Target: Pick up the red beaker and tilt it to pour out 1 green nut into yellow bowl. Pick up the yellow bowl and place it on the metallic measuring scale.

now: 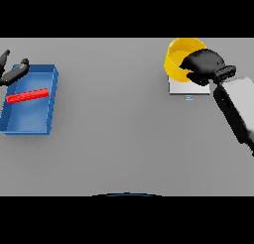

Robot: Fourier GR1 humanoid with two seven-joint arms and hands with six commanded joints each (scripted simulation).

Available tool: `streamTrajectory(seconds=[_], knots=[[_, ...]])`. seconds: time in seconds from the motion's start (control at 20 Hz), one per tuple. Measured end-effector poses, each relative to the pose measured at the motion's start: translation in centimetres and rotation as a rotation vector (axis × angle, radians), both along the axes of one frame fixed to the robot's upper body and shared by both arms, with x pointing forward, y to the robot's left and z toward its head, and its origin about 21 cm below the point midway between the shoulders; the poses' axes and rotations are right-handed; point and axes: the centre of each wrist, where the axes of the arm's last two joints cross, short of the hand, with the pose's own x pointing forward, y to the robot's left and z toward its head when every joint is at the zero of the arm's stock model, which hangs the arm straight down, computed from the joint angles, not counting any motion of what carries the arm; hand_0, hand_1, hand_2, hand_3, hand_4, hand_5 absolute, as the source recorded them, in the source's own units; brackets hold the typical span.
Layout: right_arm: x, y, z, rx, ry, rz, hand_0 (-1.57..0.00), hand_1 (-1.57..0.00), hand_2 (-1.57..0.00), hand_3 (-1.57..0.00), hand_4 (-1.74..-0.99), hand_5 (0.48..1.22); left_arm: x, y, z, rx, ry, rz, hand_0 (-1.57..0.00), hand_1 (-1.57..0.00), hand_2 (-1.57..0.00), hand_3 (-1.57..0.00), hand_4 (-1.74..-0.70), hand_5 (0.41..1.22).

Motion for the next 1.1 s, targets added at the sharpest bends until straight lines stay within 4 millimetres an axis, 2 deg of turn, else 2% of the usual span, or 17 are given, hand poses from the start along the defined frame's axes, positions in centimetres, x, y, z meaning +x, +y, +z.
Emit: streamTrajectory(seconds=[0.2,0.3,0.4,0.55,0.75,0.8,0.85,0.9,0.95,1.0,1.1], knots=[[1.0,-1.5,-0.7,0.019,0.012,-0.046,-1.57,-1.57,-1.45,-1.24,-1.741,1.221,-0.2,-0.3,-0.3,0.020,0.005,0.007,0.00,0.00,0.00,0.00,-0.86,0.789],[1.1,-2.0,-1.8,0.023,0.027,-0.052,-1.57,-1.57,-1.41,-1.32,-1.741,1.221,-0.1,-0.4,0.0,0.023,0.003,0.010,0.00,0.00,0.00,0.00,-0.86,0.802],[1.2,-2.3,-2.3,0.037,0.048,-0.068,-1.57,-1.57,-1.39,-1.36,-1.741,1.221,0.4,-0.7,0.5,0.037,0.001,0.004,0.00,0.00,0.00,0.00,-0.86,0.807],[1.5,-1.9,-3.3,0.035,0.064,-0.093,-1.57,-1.57,-1.38,-1.39,-1.741,1.221,0.5,-0.3,0.3,0.033,0.017,0.012,0.00,0.00,0.00,0.00,-0.85,0.802],[1.6,-2.6,-3.7,0.028,0.079,-0.111,-1.57,-1.57,-1.37,-1.45,-1.741,1.221,0.1,-0.1,-0.2,0.028,0.017,0.002,0.00,0.00,0.00,0.00,-0.84,0.783],[1.6,-2.6,-3.7,0.033,0.084,-0.104,-1.57,-1.57,-1.40,-1.38,-1.741,1.221,0.2,-0.2,0.1,0.027,0.015,0.000,0.00,0.00,0.00,0.00,-0.84,0.780],[1.7,-2.2,-3.8,0.032,0.080,-0.109,-1.57,-1.50,-1.44,-1.25,-1.741,1.221,0.3,-0.5,0.2,0.031,0.012,0.002,0.00,0.00,0.00,0.00,-0.84,0.779],[1.7,-2.6,-3.8,0.041,0.085,-0.098,-1.56,-1.43,-1.34,-1.11,-1.682,1.221,0.0,-0.3,-0.2,0.031,0.022,-0.003,0.00,0.00,0.00,0.00,-0.84,0.775],[1.6,-2.7,-3.9,0.033,0.087,-0.106,-1.47,-1.28,-1.18,-0.96,-1.632,1.145,0.2,-0.4,0.1,0.035,0.022,-0.004,0.00,0.00,0.00,0.00,-0.84,0.773],[1.6,-2.6,-4.1,0.031,0.097,-0.122,-1.33,-1.12,-1.01,-0.82,-1.592,1.074,-0.1,0.0,0.0,0.033,0.018,-0.001,0.00,0.00,0.00,0.00,-0.84,0.774],[1.6,-2.5,-4.0,0.072,0.121,-0.144,-0.95,-0.81,-0.71,-0.58,-1.535,0.965,0.1,0.2,0.2,0.036,0.021,-0.002,0.00,0.00,0.00,0.00,-0.83,0.768]])
